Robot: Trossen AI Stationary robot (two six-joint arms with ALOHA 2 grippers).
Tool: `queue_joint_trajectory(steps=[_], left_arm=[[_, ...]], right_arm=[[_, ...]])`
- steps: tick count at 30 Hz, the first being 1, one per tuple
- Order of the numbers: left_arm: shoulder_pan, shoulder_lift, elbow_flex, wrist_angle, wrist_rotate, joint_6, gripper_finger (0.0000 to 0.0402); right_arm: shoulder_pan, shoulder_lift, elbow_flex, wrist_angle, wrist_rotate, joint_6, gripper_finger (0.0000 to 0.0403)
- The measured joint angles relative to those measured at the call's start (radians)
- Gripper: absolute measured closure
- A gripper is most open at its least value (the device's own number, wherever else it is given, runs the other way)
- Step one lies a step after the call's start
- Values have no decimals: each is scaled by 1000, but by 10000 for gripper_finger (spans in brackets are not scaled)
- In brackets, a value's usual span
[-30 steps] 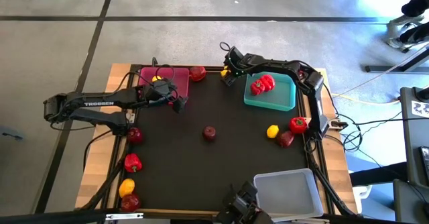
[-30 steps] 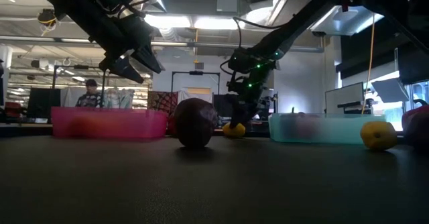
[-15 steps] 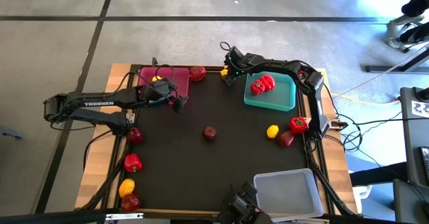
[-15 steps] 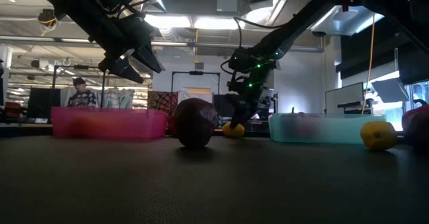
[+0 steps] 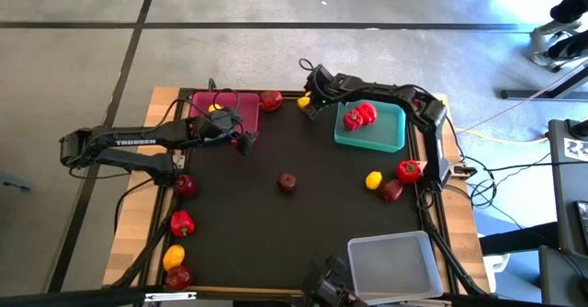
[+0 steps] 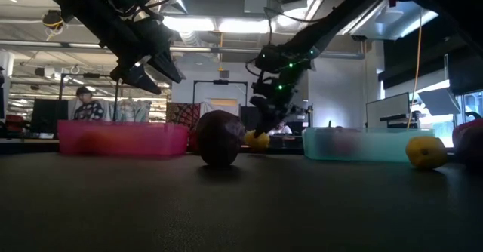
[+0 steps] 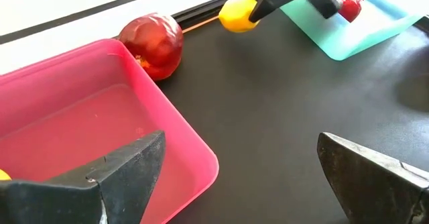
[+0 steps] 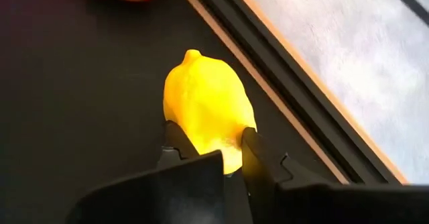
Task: Sort produce into baskets
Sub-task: Put the lemon into the pink bin
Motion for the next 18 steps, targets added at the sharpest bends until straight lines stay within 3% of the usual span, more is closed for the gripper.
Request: queue_joint_trajectory(steps=[18], left_arm=[[-93,0,0,10,0,70,18]], right_arm=[[207,-150,0,10,-28,-64,387]])
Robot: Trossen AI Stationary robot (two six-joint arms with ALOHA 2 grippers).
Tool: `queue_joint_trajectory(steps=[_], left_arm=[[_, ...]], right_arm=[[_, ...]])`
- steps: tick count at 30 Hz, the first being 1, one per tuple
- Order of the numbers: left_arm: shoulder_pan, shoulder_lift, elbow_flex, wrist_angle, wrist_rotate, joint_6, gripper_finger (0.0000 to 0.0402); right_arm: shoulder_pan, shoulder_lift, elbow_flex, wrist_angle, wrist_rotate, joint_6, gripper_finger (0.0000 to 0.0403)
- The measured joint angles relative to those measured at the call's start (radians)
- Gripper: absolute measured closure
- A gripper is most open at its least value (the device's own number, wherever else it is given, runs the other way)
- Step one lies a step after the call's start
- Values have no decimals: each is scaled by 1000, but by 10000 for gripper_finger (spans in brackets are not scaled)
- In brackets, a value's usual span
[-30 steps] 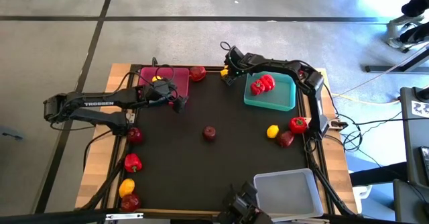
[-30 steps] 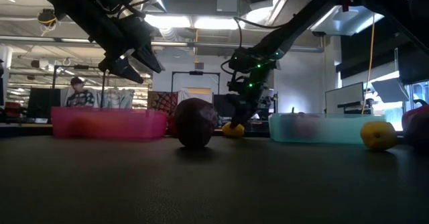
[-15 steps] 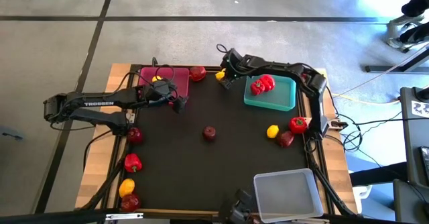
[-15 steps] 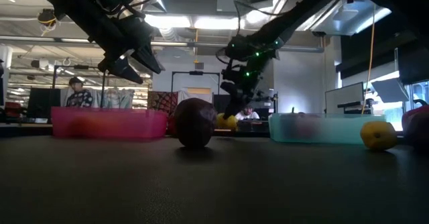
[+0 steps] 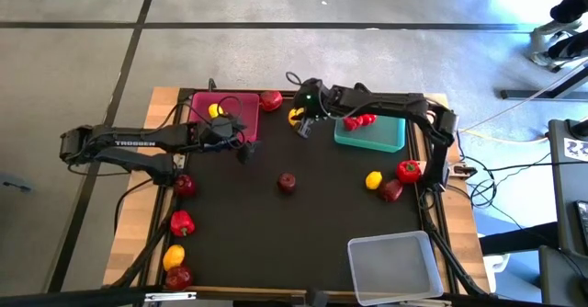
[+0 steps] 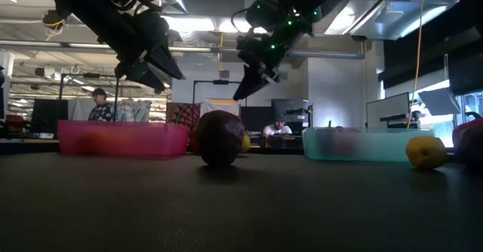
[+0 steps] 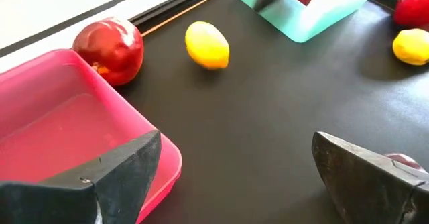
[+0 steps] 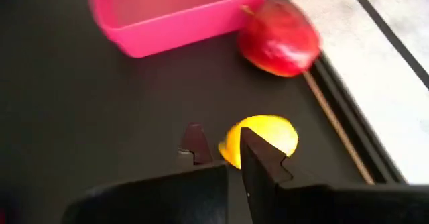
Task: Sort produce into baskets
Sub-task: Put the lemon into the pink bin
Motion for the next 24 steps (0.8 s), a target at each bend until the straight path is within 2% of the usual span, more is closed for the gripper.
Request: queue_joint_trajectory(steps=[4,9,12,17,24], left_arm=[[0,0,0,0,-1,-1,18],[0,0,0,-1,-1,4,18],[0,0,0,-1,-1,4,18],[0,2,0,-1,-2,4,18],[0,25,-1,-6,-2,-1,18]], right_arm=[[10,0,0,-32,3,-23,386],[6,0,-12,-46,58,-26,385],[-4,6,-13,-32,42,-22,369],[-5,48,-14,41,24,14,289],[-7,133,-14,159,124,87,147]])
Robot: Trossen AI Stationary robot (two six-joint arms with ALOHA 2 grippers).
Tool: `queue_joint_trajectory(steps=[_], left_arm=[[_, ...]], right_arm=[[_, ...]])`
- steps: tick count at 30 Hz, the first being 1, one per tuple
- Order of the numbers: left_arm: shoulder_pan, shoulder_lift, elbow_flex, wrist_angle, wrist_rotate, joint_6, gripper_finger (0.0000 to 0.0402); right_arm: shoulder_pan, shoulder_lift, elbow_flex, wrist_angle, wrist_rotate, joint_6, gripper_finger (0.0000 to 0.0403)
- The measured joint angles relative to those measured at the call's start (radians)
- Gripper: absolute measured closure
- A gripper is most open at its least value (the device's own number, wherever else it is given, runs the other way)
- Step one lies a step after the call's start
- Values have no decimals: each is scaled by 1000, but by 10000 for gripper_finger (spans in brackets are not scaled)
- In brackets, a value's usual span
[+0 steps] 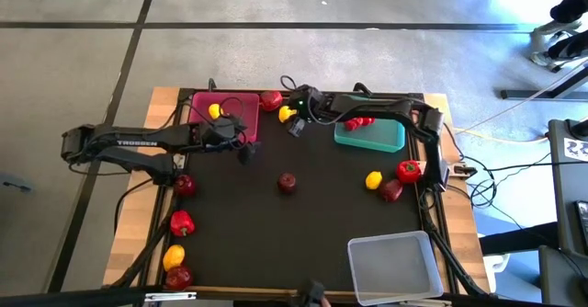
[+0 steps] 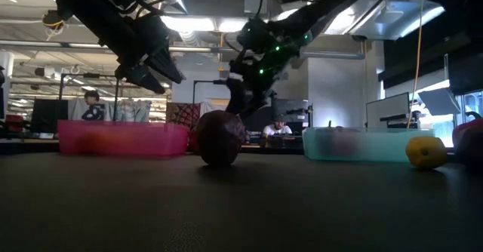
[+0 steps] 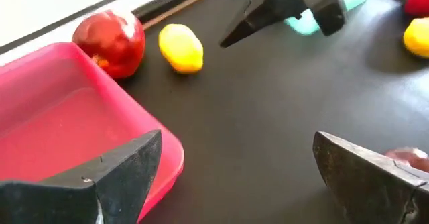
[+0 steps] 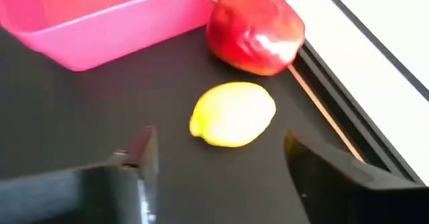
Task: Sort produce into baskets
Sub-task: Put the lemon into the pink bin
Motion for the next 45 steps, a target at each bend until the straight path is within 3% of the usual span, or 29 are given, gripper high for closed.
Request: queue_joint_trajectory(steps=[4,9,14,22,31,45], left_arm=[[0,22,-3,5,0,-2,18],[1,41,-10,34,0,-1,18],[2,40,-10,33,0,-2,18],[2,40,-10,32,0,-2,17],[2,40,-10,32,0,-2,17],[2,40,-10,32,0,-17,17]], right_arm=[[-13,30,0,53,10,-3,95],[-37,61,0,97,2,31,69],[-84,99,1,93,-31,65,70],[-126,156,1,141,-209,52,82],[-128,153,1,172,-190,-1,84],[-129,148,82,133,-94,185,84]])
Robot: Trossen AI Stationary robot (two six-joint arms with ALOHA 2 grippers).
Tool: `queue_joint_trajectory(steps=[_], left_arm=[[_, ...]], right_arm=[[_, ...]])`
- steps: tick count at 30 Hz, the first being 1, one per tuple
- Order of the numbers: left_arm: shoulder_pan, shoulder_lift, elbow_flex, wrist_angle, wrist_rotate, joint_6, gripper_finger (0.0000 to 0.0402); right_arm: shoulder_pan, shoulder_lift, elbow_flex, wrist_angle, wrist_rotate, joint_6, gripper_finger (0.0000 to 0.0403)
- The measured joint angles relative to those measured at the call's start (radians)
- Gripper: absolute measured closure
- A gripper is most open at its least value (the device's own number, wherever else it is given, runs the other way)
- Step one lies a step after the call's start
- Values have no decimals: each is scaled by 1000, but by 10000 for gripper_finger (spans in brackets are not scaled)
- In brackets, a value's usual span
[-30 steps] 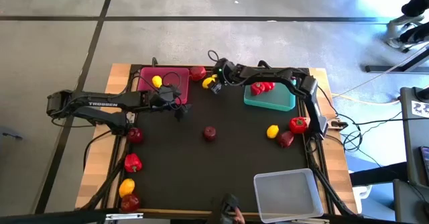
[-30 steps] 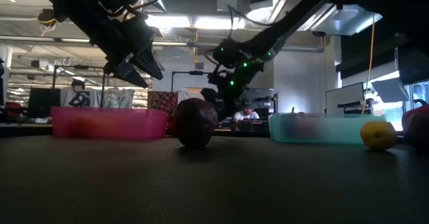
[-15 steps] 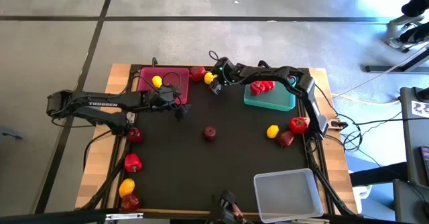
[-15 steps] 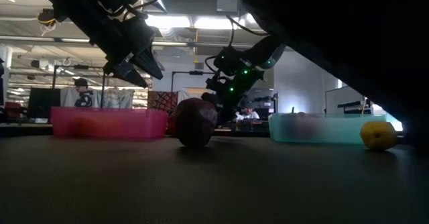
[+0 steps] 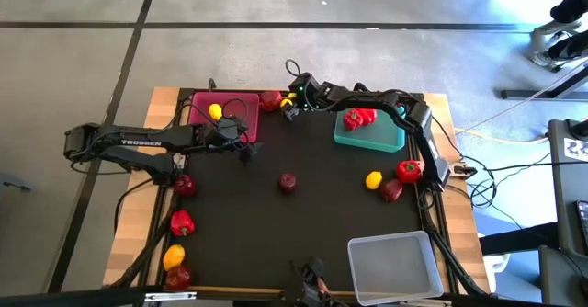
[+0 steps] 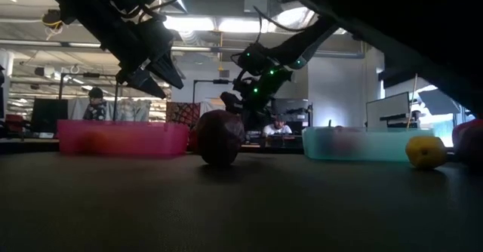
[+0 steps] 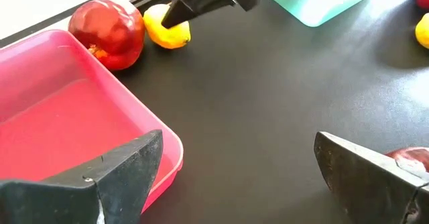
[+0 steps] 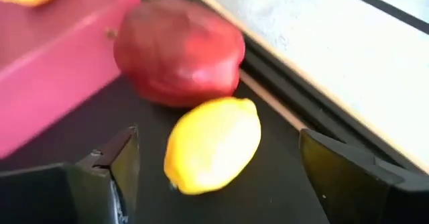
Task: Sort produce into baskets
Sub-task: Put the lemon into the pink bin
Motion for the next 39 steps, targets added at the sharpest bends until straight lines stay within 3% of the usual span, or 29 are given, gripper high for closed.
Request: queue_joint_trajectory(steps=[6,13,20,32,39], left_arm=[[0,0,0,0,0,0,17],[0,0,0,0,0,0,17],[0,0,0,-3,0,0,17],[0,0,0,-3,0,0,17],[0,0,0,-3,0,0,18]], right_arm=[[-21,0,0,14,-29,71,84],[-65,38,-1,1,-221,171,84],[-78,45,12,11,-264,183,89],[-88,60,12,20,-431,210,232],[-91,61,12,-14,-462,202,278]])
